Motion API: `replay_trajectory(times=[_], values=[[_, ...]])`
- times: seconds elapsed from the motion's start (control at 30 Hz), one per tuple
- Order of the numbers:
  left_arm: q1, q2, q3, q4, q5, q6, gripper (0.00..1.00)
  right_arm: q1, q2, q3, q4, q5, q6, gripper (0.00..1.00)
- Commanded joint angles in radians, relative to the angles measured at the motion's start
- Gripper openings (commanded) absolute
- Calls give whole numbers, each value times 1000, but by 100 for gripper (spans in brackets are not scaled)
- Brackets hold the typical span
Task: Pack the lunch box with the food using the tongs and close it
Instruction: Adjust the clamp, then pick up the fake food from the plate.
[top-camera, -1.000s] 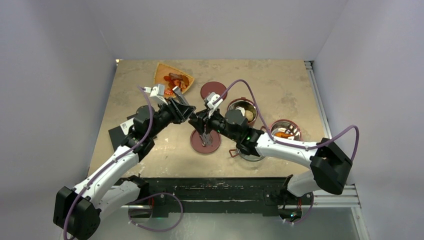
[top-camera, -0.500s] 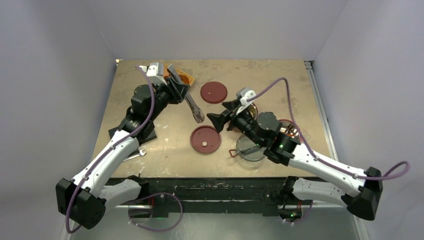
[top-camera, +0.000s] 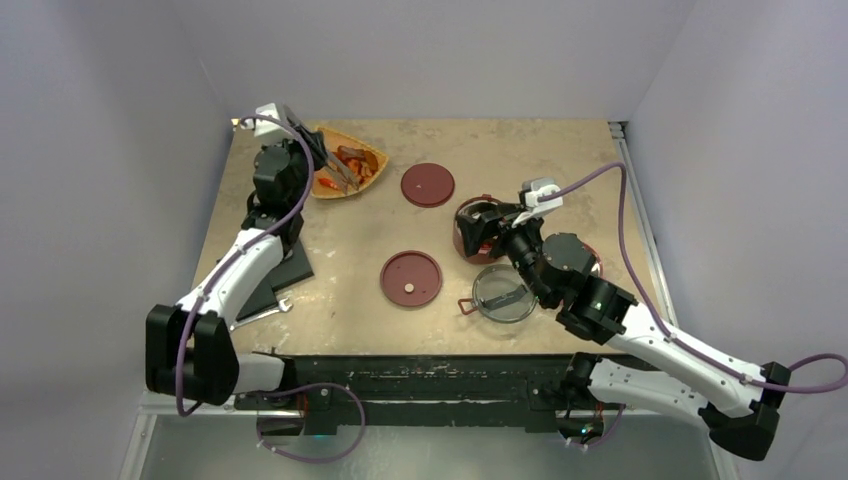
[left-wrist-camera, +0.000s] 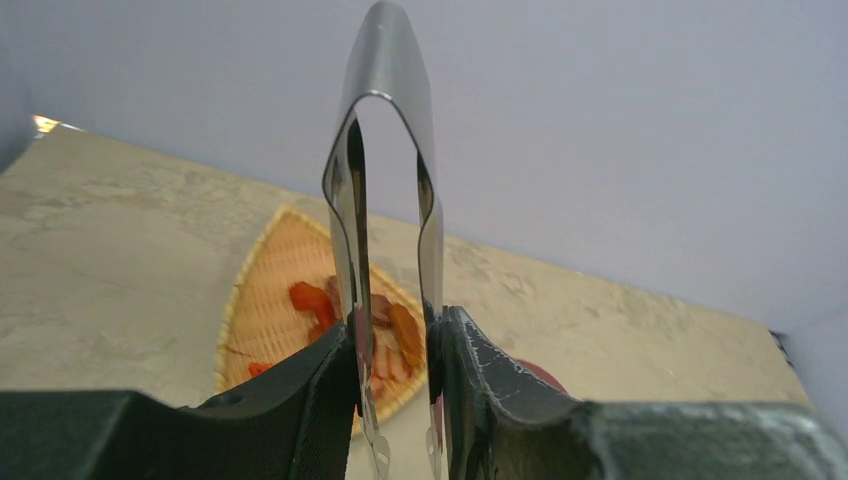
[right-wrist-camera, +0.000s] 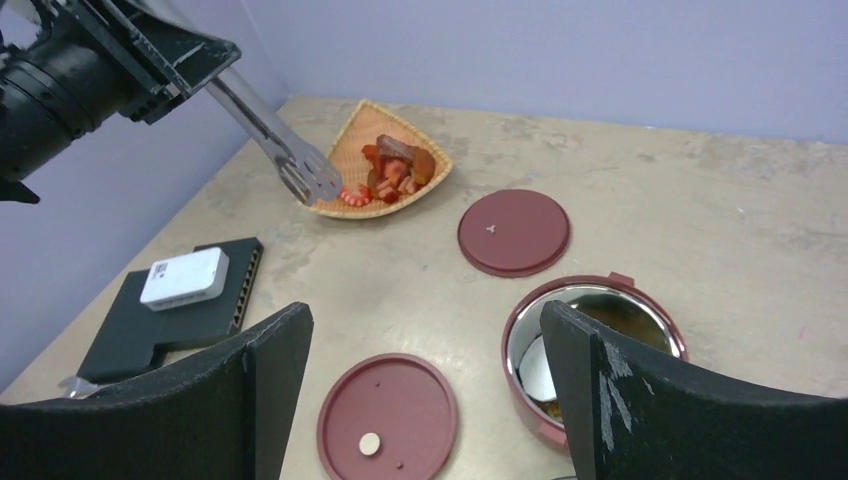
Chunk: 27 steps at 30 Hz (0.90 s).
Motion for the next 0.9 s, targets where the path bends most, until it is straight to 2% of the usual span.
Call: replay_trajectory(times=[0.0,0.4,0.87], values=[[86,67,-6,220,-57,-60,33,1,-18,50,-5,74,3,88],[248,278,-1,419,15,-275,34,1,1,113,-44,83,26,88],[269,518,92,537,72,-367,35,1,54,138,-33,81,60,86]])
